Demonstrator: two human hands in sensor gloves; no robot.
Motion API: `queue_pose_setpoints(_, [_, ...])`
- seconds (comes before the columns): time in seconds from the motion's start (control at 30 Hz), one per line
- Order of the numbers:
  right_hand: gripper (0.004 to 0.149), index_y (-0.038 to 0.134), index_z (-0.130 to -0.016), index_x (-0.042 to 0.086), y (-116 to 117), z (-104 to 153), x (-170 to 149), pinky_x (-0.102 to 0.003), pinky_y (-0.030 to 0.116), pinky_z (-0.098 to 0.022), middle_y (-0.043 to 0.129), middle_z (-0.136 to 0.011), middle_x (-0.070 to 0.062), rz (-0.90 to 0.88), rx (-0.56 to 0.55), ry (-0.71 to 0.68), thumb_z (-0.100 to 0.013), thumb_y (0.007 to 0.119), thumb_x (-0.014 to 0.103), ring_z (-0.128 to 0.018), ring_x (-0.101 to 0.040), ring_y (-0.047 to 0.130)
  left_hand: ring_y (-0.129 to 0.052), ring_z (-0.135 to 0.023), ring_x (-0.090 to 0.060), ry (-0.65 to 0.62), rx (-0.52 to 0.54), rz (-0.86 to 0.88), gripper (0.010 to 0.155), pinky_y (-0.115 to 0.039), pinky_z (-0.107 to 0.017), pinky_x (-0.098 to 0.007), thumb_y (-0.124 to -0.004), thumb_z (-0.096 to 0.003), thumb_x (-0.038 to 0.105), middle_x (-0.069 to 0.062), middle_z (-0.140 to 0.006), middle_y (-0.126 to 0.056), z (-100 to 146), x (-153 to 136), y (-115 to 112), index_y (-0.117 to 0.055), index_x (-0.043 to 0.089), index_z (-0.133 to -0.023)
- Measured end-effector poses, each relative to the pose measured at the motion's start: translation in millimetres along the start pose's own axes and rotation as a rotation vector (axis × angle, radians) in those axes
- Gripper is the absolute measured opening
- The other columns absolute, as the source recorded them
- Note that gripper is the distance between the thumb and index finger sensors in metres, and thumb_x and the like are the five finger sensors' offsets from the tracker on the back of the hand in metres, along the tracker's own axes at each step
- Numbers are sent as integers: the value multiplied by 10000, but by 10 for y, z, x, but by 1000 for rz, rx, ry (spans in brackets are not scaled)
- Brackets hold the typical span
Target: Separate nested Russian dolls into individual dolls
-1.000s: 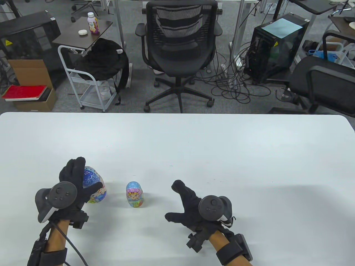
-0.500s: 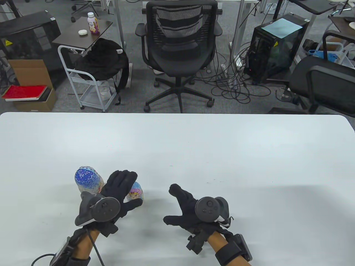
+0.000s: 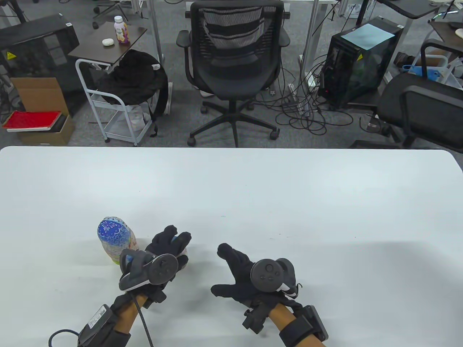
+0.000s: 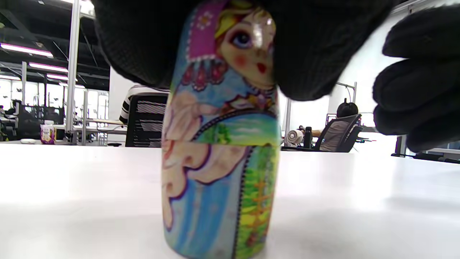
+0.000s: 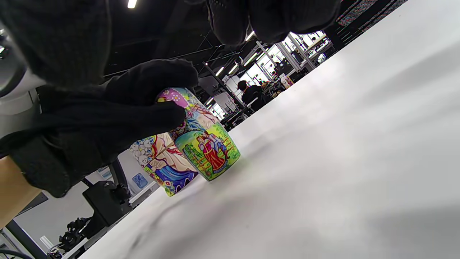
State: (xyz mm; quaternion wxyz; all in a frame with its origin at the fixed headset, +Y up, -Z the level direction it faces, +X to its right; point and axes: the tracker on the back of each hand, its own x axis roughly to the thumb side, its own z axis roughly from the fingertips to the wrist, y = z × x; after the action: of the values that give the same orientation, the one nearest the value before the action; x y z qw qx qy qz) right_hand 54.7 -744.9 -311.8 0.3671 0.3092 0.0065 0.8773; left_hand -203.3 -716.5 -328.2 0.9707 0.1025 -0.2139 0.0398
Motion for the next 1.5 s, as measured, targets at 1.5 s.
queue_pose_setpoints(1.5, [925,544,-1057,90,131,-60,120,-483,770,-642,844,-937,-175,-87,99,-64,-341,949,512,-845,-382,873,-870,-853,-424,-377,232,623,617,-838,-648,-476,-890,-504,400,-209,-1090,-725,325,344,739,-679,197,-1047])
